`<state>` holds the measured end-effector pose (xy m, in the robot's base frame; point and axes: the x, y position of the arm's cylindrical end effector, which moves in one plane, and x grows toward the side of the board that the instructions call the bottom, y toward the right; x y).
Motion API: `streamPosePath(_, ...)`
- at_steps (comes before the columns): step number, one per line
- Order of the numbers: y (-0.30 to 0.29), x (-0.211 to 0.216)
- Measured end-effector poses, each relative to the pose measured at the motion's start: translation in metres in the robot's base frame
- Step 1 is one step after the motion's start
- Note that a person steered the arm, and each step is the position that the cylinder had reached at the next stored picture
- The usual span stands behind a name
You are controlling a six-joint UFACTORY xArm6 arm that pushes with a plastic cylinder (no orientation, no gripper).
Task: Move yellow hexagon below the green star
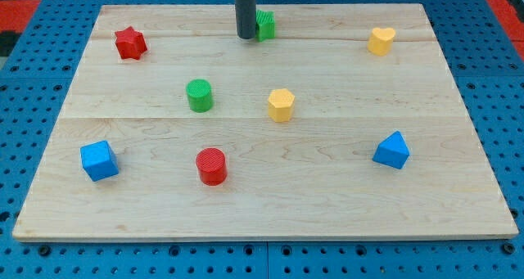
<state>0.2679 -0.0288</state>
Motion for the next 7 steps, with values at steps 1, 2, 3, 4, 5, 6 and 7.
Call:
streamPosePath(1,0.008,0.02)
streamPosePath(2,0.02,0.021)
streamPosePath(3,0.021,0.024)
streamPosePath(4,0.024,0.041)
streamPosePath(5,0.023,0.077)
streamPosePath(6,0.062,0.101)
streamPosePath(7,0.096,0.107)
